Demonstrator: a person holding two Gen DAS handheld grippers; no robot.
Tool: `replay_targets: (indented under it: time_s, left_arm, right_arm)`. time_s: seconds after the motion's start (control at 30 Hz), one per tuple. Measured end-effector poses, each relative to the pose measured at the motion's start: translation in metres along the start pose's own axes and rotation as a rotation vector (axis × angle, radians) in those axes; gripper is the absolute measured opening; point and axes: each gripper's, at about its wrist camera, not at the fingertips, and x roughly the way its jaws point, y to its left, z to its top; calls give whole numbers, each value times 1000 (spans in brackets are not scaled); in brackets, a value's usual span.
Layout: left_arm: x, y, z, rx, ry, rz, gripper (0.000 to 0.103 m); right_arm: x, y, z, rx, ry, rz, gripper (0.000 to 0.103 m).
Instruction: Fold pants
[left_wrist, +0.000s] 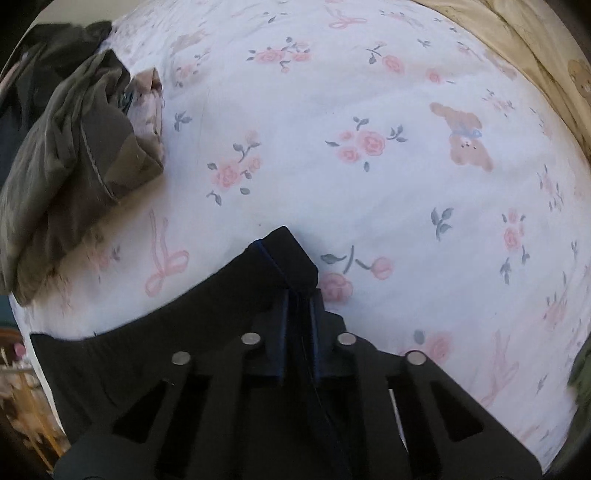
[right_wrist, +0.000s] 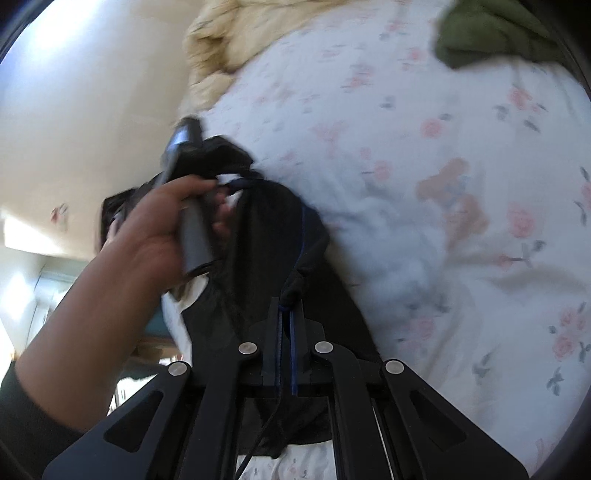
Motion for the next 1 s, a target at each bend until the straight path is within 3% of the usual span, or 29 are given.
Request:
replay_targets:
  time_s: [0.2, 0.5, 0.57, 0.7, 0.73, 0.8, 0.83, 0.87, 1.0]
  left_arm:
    - [-37, 25, 2, 39, -36, -29, 4]
    - [-120, 124, -11, 85, -151, -13, 1]
    - [-127, 153, -19, 31, -158, -26, 1]
    - [-124, 175, -33, -97, -158, -153, 2]
    - [-120, 173, -34, -105, -148, -172, 7]
    - [-109, 158, -35, -115, -114, -209, 32]
    - [-104, 149, -34, -114, -97, -225, 52]
    - [-98, 134, -32, -106, -73, -245, 66]
    - [-81, 66, -29, 5, -23, -241, 70]
  right_arm:
    - [-3, 46, -18, -192, 8, 45, 2]
    - [9, 118, -75, -470, 99, 105, 2]
    - [15, 132, -88, -511, 108, 108, 1]
    - [27, 125, -98, -497, 123, 42, 2]
    - [30, 121, -97, -487, 124, 34, 2]
    - [33, 113, -92, -469, 119, 20, 2]
    - [34, 111, -90, -465, 118, 17, 2]
    - [33, 108, -88, -460, 116, 14, 2]
    - [33, 103, -81, -462, 123, 15, 2]
